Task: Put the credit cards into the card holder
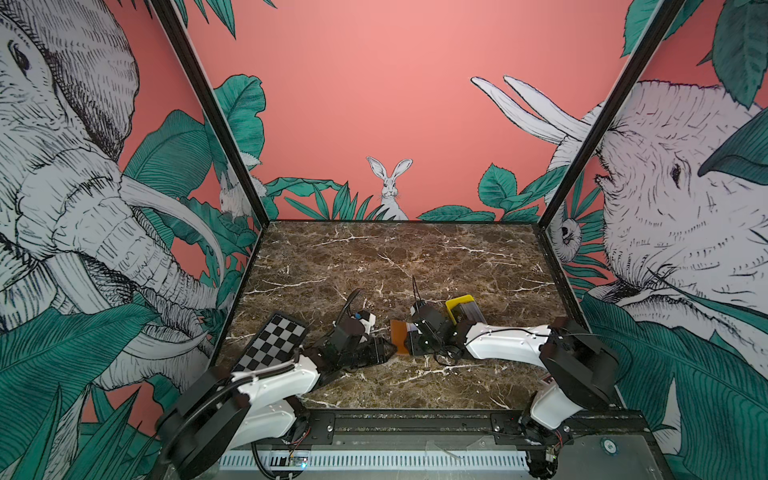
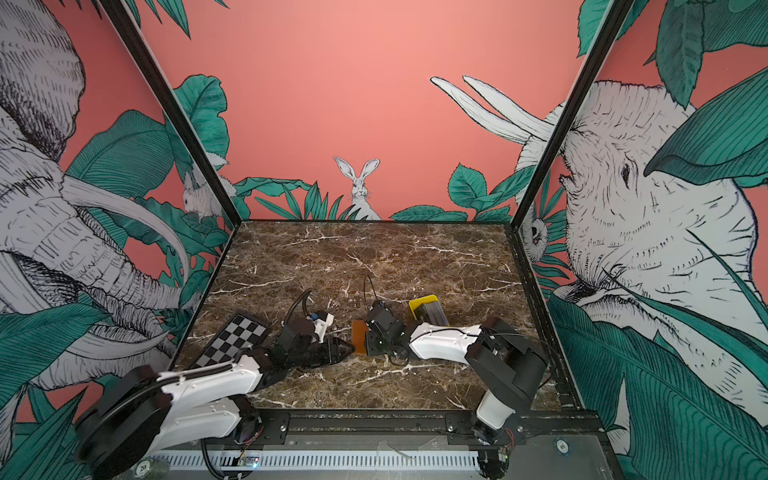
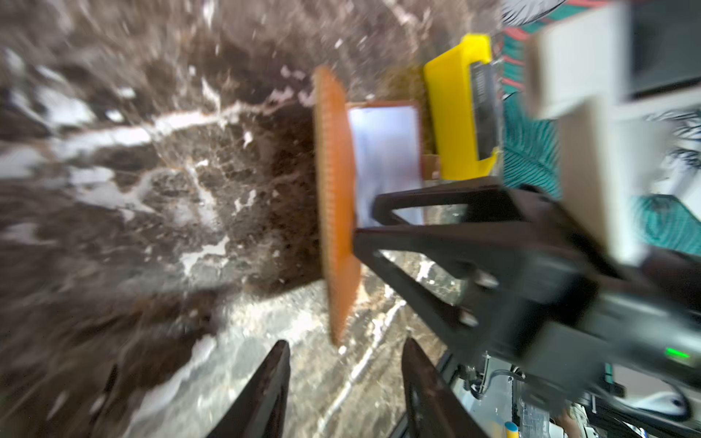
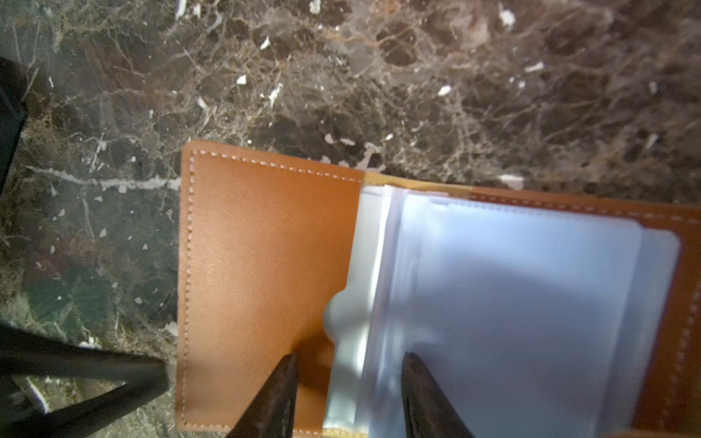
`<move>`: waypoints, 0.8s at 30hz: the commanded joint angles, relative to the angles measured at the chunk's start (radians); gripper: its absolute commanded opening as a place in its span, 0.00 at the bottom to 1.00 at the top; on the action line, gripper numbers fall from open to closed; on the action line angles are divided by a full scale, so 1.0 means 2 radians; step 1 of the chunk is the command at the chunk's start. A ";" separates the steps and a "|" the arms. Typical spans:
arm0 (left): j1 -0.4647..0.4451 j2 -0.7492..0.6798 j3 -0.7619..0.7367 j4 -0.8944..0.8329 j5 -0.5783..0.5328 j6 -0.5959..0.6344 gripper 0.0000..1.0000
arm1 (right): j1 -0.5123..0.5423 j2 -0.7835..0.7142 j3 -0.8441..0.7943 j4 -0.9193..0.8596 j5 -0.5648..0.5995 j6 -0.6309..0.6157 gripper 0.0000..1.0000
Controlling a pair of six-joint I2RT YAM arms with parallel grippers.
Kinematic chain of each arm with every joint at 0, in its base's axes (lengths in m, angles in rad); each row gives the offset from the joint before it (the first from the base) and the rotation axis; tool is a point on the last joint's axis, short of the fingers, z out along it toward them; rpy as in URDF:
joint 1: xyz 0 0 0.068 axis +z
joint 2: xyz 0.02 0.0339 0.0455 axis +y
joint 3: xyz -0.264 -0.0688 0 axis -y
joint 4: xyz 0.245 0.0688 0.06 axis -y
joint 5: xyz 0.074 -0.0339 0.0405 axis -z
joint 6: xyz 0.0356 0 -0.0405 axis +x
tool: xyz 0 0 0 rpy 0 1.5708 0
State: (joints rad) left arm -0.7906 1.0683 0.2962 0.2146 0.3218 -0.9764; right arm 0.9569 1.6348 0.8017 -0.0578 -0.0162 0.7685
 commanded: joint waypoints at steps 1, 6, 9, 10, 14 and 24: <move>-0.001 -0.074 0.014 -0.115 -0.042 0.017 0.49 | 0.007 0.029 0.000 -0.041 0.040 -0.012 0.46; -0.001 -0.100 0.003 -0.103 -0.039 0.010 0.45 | 0.022 0.028 -0.004 -0.032 0.051 -0.010 0.48; -0.001 -0.073 0.003 -0.069 -0.026 0.008 0.43 | 0.025 0.021 -0.009 -0.023 0.053 -0.007 0.48; -0.001 -0.065 0.005 -0.062 -0.026 0.007 0.43 | 0.026 0.018 -0.012 -0.018 0.052 -0.007 0.48; -0.001 -0.026 0.021 -0.037 -0.020 0.014 0.41 | 0.029 0.010 -0.018 -0.005 0.044 -0.013 0.46; 0.000 0.061 0.071 0.007 -0.013 0.032 0.30 | 0.033 0.007 -0.040 0.025 0.027 -0.006 0.43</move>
State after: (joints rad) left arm -0.7906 1.1736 0.3916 0.1871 0.2886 -0.9413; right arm 1.0100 1.6329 0.7551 0.0341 0.0685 0.7544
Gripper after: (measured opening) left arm 0.306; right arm 0.428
